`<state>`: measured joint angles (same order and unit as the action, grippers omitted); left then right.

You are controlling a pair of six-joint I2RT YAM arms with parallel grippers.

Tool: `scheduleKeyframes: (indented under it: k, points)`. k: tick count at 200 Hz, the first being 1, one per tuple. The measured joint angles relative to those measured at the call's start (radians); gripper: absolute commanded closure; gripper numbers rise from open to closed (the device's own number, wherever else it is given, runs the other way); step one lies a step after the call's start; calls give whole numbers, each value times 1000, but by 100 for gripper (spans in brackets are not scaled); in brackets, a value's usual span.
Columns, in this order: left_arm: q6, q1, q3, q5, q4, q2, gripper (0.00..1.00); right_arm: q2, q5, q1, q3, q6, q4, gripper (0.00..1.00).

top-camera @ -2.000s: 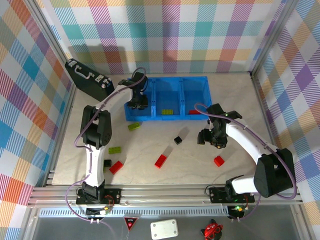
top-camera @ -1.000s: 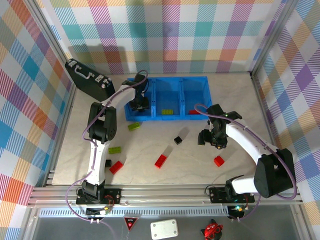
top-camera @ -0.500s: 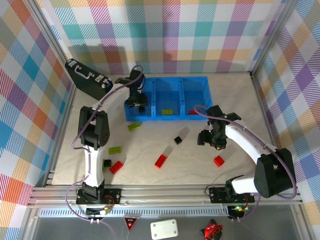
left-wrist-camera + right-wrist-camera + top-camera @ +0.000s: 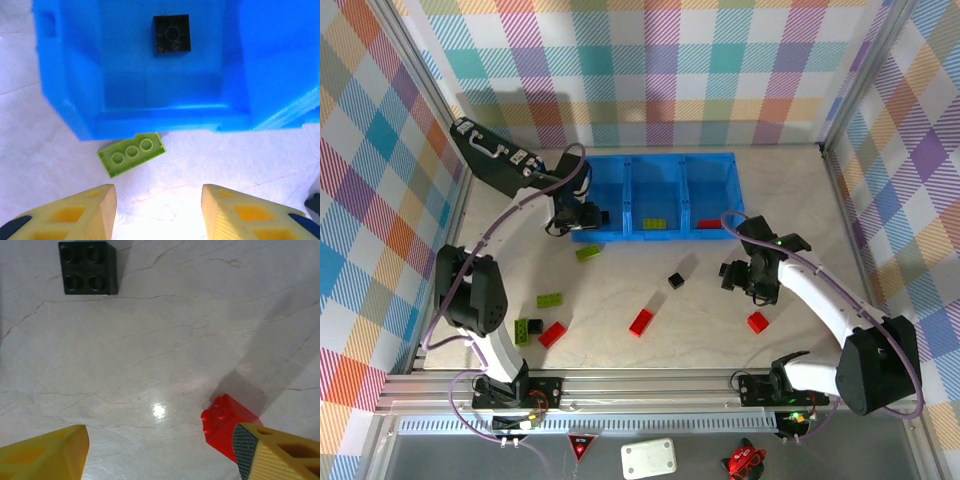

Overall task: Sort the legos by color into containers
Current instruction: Place the lego in the container, then pick up the lego from the bottom-right of the table.

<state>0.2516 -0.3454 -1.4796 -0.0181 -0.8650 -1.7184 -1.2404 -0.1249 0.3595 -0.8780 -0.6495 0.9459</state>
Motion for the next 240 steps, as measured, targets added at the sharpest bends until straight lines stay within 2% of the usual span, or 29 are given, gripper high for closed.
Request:
scheduleKeyframes:
  k: [59,105,138,176,240]
  points:
    - [-49,48,139,11,-28,200,50,111,-77,0,39,-192,74,22]
    - [-113,56,244,41,-16,311,50,200,-92,0,92,-367,133,22]
    - [-140,57,333,54,37,334,50,257,-86,0,131,-469,152,22]
    - [-156,60,353,63,67,335,51,302,-58,0,186,-542,140,22]
    - [-167,60,359,76,87,357,51,224,-20,0,224,-575,64,22]
